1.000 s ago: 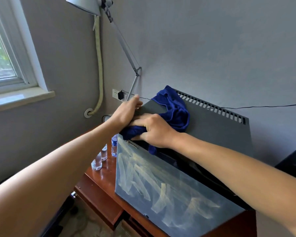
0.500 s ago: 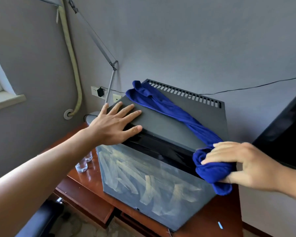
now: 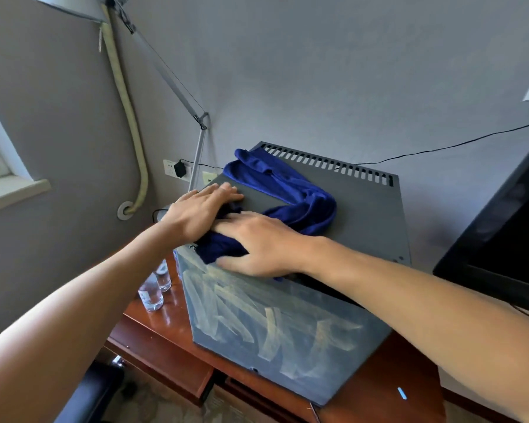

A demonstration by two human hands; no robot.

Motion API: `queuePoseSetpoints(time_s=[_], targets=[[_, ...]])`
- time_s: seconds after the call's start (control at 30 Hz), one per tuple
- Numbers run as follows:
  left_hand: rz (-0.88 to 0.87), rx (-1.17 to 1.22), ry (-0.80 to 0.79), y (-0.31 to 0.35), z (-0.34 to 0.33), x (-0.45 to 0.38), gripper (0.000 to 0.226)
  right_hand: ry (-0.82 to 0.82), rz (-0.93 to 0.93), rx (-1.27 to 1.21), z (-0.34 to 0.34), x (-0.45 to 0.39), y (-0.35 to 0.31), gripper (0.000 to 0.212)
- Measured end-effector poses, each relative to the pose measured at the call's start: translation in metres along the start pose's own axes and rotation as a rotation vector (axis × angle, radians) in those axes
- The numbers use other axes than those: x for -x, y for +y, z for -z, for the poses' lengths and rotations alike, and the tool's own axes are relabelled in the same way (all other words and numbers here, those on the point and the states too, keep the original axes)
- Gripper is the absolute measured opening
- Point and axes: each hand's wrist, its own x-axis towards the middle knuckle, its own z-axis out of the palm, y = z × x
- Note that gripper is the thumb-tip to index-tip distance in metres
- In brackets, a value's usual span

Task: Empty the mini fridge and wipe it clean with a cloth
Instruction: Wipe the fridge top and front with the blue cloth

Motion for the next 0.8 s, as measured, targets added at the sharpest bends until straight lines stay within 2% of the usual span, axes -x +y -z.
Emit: queuePoseSetpoints(time_s=[0.07, 0.17, 0.27, 0.4, 0.5, 0.6, 0.7, 0.8], targets=[[0.018, 0.055, -0.002, 0.000, 0.002, 0.001, 0.068, 0.018, -0.036, -0.009, 0.002, 0.001, -0.005, 0.057], [-0.037, -0.203, -0.013, 0.002, -0.005, 0.006, 0.082, 0.030, -0.088, -0.030, 0.015, 0.033, 0.000, 0.054], [-0.058, -0.372, 0.026, 0.001, -0.015, 0.009, 0.083, 0.041, -0.222, -0.085, 0.035, 0.097, 0.026, 0.054], [-0.071, -0.429, 0.047, 0.000, -0.018, 0.008, 0.084, 0.123, -0.318, -0.132, 0.049, 0.204, 0.045, 0.057], [-0.069, -0.445, 0.055, -0.001, -0.021, 0.011, 0.083, 0.144, -0.322, -0.176, 0.045, 0.222, 0.047, 0.059], [-0.082, -0.418, 0.070, 0.000, -0.019, 0.012, 0.069, 0.190, -0.359, -0.249, 0.045, 0.216, 0.052, 0.056], [-0.030, -0.127, 0.061, -0.001, -0.009, 0.013, 0.056, 0.182, -0.324, -0.197, 0.032, 0.201, 0.040, 0.057], [-0.046, -0.006, 0.076, -0.005, -0.004, 0.010, 0.063, 0.149, -0.223, -0.163, 0.013, 0.156, 0.027, 0.058]])
